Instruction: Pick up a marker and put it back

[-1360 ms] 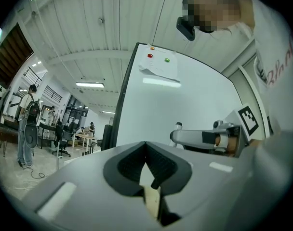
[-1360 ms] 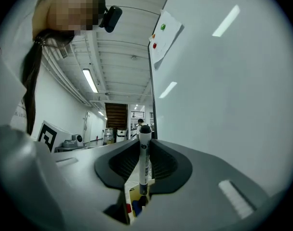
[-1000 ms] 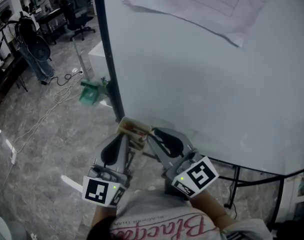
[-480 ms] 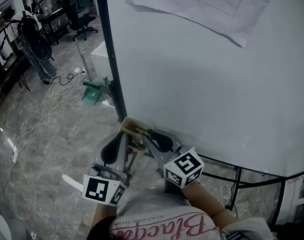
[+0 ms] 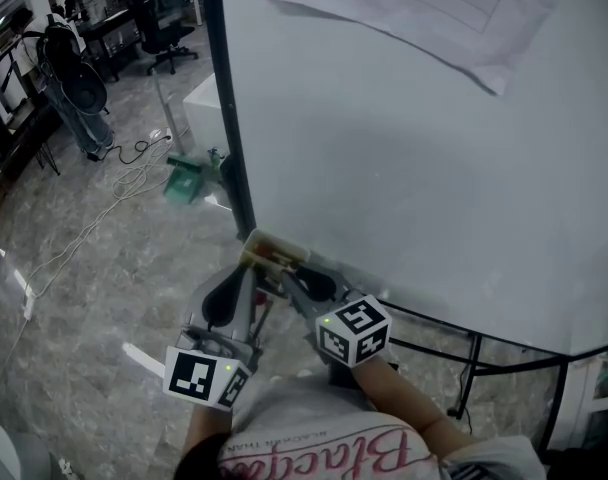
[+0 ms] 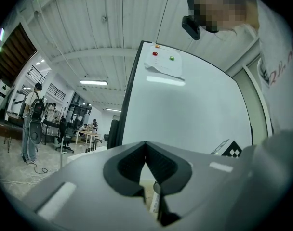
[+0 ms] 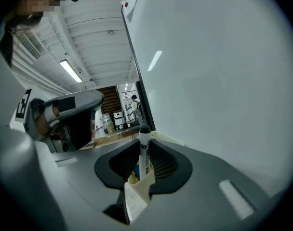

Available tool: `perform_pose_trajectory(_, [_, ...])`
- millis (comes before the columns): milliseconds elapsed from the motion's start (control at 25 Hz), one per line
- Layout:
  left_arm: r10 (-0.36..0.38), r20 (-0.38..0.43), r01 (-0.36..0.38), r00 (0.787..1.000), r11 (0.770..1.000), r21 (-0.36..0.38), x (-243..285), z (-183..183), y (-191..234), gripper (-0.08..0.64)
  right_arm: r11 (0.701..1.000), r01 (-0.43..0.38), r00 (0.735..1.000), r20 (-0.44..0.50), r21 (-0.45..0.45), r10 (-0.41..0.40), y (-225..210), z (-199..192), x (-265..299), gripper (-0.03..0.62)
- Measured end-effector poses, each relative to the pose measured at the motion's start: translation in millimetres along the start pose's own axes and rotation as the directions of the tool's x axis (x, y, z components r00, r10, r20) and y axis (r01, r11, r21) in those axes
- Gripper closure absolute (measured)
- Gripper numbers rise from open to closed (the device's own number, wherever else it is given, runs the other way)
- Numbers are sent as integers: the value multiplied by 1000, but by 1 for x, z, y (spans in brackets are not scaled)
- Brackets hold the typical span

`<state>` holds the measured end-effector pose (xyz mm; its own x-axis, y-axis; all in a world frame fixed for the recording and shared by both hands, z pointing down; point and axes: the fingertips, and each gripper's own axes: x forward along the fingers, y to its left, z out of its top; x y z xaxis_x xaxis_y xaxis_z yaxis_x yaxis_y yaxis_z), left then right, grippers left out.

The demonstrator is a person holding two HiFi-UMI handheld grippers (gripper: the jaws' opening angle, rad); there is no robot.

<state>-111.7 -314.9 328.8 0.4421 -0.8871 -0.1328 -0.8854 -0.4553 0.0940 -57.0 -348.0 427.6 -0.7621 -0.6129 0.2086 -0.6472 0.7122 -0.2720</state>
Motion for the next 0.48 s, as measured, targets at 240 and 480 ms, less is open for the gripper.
perform_pose_trajectory(240, [-6, -3, 6, 1000, 1000, -5, 1, -3, 0, 560, 998, 41, 999, -8, -38, -41, -13, -3, -2, 489])
perform_pose_trajectory(480, [-17, -1, 17, 1000, 1000, -9, 4, -2, 0, 560, 993, 73, 997, 13, -91, -72, -15, 8, -10, 460])
